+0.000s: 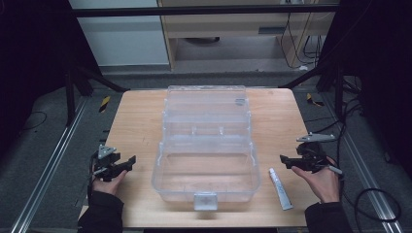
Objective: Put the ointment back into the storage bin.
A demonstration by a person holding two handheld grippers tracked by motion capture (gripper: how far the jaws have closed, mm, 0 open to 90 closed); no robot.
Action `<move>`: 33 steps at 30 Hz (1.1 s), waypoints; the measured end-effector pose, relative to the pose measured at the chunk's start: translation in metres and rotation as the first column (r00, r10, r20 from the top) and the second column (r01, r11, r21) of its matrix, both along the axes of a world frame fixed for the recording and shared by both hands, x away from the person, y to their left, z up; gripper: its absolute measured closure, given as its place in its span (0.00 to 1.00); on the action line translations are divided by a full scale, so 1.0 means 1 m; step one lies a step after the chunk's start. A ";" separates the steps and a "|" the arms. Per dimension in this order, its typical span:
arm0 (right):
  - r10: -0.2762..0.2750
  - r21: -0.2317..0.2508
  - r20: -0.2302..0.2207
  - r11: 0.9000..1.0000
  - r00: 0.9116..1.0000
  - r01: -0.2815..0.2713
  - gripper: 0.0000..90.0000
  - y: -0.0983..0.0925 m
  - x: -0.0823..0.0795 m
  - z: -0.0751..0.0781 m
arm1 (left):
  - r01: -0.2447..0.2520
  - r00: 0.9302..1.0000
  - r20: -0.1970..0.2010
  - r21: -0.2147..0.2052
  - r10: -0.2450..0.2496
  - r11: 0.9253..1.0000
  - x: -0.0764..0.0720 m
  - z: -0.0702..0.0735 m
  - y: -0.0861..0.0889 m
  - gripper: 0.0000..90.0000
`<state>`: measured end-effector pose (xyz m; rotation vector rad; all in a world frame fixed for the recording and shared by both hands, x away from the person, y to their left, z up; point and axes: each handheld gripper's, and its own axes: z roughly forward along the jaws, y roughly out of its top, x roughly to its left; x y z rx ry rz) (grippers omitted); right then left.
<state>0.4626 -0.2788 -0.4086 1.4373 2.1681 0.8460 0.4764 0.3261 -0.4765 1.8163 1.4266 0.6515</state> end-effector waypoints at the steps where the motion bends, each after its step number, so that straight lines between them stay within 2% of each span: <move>1: 0.005 0.002 -0.013 1.000 1.000 -0.005 0.34 0.001 0.000 0.003 | 0.001 1.000 -0.001 0.001 -0.001 1.000 0.000 0.000 0.000 0.36; 6: 0.023 0.001 -0.056 1.000 0.998 -0.023 0.37 0.008 -0.002 0.012 | 0.004 1.000 -0.007 0.004 -0.004 1.000 0.000 0.000 -0.001 0.36; 7: 0.023 0.001 -0.056 1.000 0.998 -0.023 0.37 0.008 -0.002 0.012 | 0.004 1.000 -0.007 0.004 -0.004 1.000 0.000 0.000 -0.001 0.36; 8: 0.026 -0.004 -0.083 1.000 0.996 -0.026 0.38 0.011 -0.002 0.014 | 0.005 1.000 -0.008 0.005 -0.005 1.000 0.000 0.000 -0.001 0.36; 9: 0.026 -0.004 -0.083 1.000 0.996 -0.026 0.38 0.011 -0.002 0.014 | 0.005 1.000 -0.008 0.005 -0.005 1.000 0.000 0.000 -0.001 0.36; 10: 0.032 -0.006 -0.105 0.999 0.994 -0.032 0.39 0.014 -0.003 0.014 | 0.005 1.000 -0.009 0.006 -0.005 1.000 0.000 0.000 -0.001 0.37; 13: 0.035 -0.011 -0.122 0.999 0.992 -0.036 0.40 0.015 -0.003 0.013 | 0.006 1.000 -0.010 0.005 -0.006 1.000 0.000 0.000 -0.001 0.37; 16: 0.041 -0.022 -0.178 0.999 0.983 -0.045 0.43 0.020 -0.003 0.011 | 0.008 1.000 -0.011 0.006 -0.008 1.000 0.000 0.000 -0.002 0.37; 25: 0.046 -0.056 -0.249 0.997 0.967 -0.062 0.46 0.027 -0.004 0.004 | 0.012 1.000 -0.015 0.008 -0.012 1.000 0.001 0.000 -0.002 0.37; 28: 0.055 -0.062 -0.280 0.995 0.958 -0.076 0.50 0.030 -0.005 -0.002 | 0.012 1.000 -0.016 0.009 -0.012 1.000 0.001 0.000 -0.002 0.38; 29: 0.055 -0.062 -0.280 0.995 0.958 -0.076 0.50 0.030 -0.005 -0.002 | 0.012 1.000 -0.016 0.009 -0.012 1.000 0.001 0.000 -0.002 0.38; 30: 0.052 -0.074 -0.301 0.994 0.952 -0.078 0.50 0.031 -0.005 -0.005 | 0.012 1.000 -0.015 0.009 -0.012 1.000 0.001 0.000 -0.002 0.38; 33: 0.053 -0.089 -0.317 0.992 0.947 -0.085 0.51 0.034 -0.005 -0.007 | 0.012 1.000 -0.017 0.010 -0.012 1.000 0.001 0.000 -0.002 0.38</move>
